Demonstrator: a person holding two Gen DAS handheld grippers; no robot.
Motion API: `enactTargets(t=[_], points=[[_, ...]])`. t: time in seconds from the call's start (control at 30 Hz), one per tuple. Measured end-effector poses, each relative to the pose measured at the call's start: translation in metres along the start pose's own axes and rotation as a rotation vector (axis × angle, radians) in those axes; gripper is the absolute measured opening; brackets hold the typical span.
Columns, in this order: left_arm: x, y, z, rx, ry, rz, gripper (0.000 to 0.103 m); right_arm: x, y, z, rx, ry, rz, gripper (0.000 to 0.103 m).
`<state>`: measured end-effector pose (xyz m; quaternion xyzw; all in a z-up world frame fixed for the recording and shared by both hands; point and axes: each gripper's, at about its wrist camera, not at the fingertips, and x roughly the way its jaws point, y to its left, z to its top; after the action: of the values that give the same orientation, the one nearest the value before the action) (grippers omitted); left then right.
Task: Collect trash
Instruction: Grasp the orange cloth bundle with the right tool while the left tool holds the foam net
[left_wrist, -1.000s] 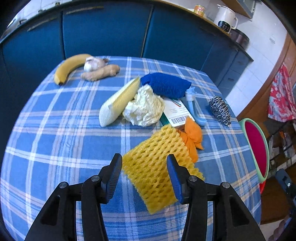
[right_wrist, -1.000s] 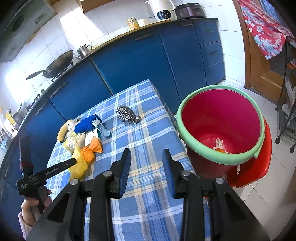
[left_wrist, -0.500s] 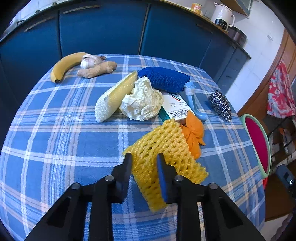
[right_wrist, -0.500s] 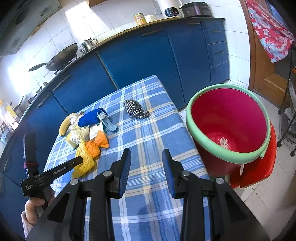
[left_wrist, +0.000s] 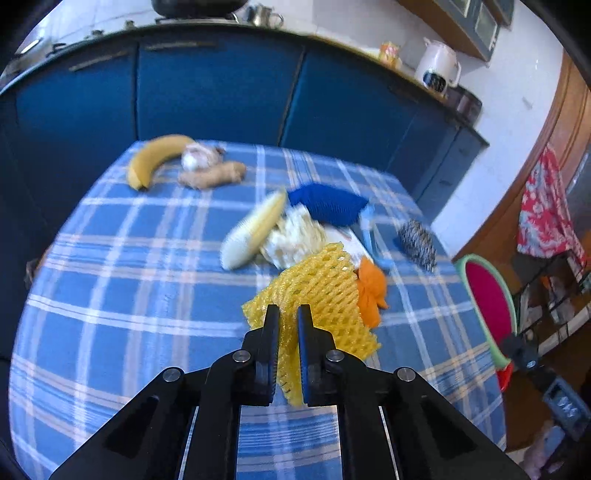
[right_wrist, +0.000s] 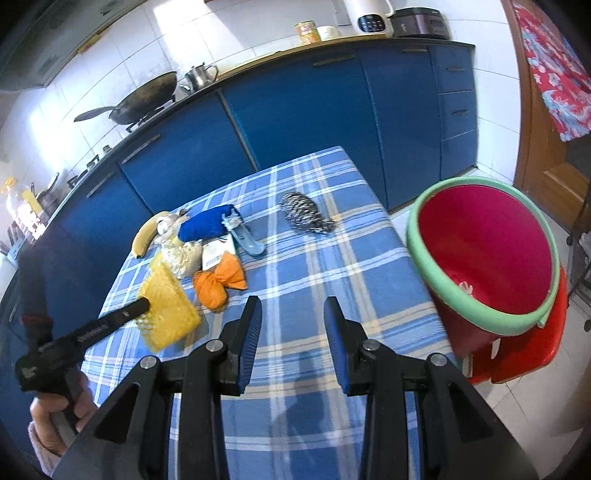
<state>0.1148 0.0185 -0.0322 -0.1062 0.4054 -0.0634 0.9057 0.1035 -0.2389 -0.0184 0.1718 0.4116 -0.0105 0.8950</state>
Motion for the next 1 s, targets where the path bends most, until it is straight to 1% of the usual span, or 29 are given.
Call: enactTargets(t=[0.17,0.4,0.5,0.7,0.8,1.0], points=[[-0.017,0.023,0.009,-0.056,-0.05,0.033,0.009,0.015,0.019,0.002,-0.046,0.021,0.023,0.037],[-0.019,0.054,0.013,-0.121,-0.065,0.078,0.009,0.045,0.05,0.001,-0.114,0.077,0.065,0.037],[-0.017,0.065,0.01,-0.146,-0.059,0.078,0.009,0.06,0.063,0.002,-0.143,0.108,0.078,0.037],[-0.01,0.078,0.004,-0.179,-0.039,0.072,0.009,0.088,0.086,0.004,-0.218,0.157,0.075,0.037],[-0.007,0.082,0.002,-0.191,-0.028,0.062,0.009,0.1,0.091,0.004,-0.237,0.181,0.068,0.04],[-0.002,0.089,-0.001,-0.209,-0.016,0.053,0.009,0.12,0.094,0.006,-0.25,0.234,0.064,0.04]])
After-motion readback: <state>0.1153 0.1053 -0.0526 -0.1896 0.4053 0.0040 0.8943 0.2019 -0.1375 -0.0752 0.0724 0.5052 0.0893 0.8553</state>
